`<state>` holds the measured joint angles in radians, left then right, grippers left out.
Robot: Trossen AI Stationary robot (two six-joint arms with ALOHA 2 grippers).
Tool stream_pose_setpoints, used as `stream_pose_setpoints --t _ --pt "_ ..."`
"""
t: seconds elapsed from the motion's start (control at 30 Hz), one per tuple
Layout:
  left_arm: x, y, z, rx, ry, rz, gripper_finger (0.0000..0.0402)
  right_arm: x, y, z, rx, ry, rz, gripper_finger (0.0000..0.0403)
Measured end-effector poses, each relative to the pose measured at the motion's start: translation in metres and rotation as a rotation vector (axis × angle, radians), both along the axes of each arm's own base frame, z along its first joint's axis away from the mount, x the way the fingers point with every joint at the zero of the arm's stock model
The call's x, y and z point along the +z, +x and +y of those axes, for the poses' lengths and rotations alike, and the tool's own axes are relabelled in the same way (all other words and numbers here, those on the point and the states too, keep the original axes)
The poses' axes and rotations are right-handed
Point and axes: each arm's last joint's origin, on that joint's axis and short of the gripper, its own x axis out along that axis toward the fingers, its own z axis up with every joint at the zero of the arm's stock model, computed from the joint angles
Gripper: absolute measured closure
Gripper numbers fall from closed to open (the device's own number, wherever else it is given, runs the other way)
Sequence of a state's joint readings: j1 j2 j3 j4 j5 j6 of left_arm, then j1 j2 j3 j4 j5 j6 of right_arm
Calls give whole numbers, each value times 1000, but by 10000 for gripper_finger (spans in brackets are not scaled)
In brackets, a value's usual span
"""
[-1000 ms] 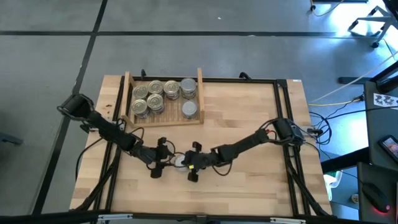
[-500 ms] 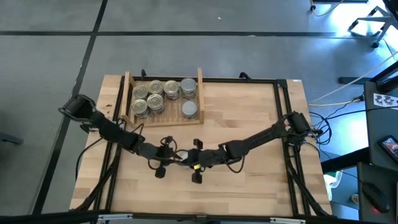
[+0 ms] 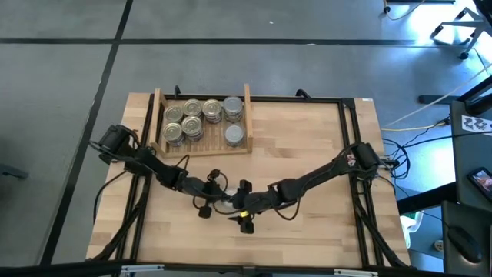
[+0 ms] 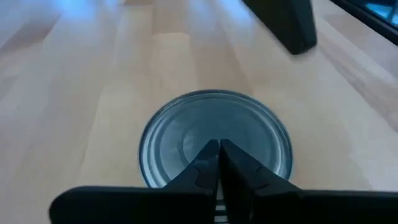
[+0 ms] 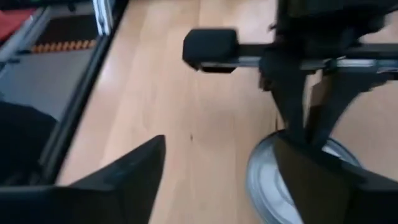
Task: Stack canned seafood by type on shelf
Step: Stack the green tuna can on top of the other green tuna can on the shelf
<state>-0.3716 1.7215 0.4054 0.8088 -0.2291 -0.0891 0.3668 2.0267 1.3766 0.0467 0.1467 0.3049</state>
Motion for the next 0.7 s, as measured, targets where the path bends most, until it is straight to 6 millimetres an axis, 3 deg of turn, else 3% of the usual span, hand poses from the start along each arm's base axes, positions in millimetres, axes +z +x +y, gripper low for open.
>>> stream_pose_setpoints --t 0.2,0.4,0.7 --pt "-13 0 11 32 -40 22 393 -21 2 4 53 -115 26 53" --pt "-28 -9 29 54 -186 -14 398 -29 -4 10 48 -398 39 48" --pt "-36 -5 45 69 -347 -45 400 -42 -13 9 103 -804 146 47"
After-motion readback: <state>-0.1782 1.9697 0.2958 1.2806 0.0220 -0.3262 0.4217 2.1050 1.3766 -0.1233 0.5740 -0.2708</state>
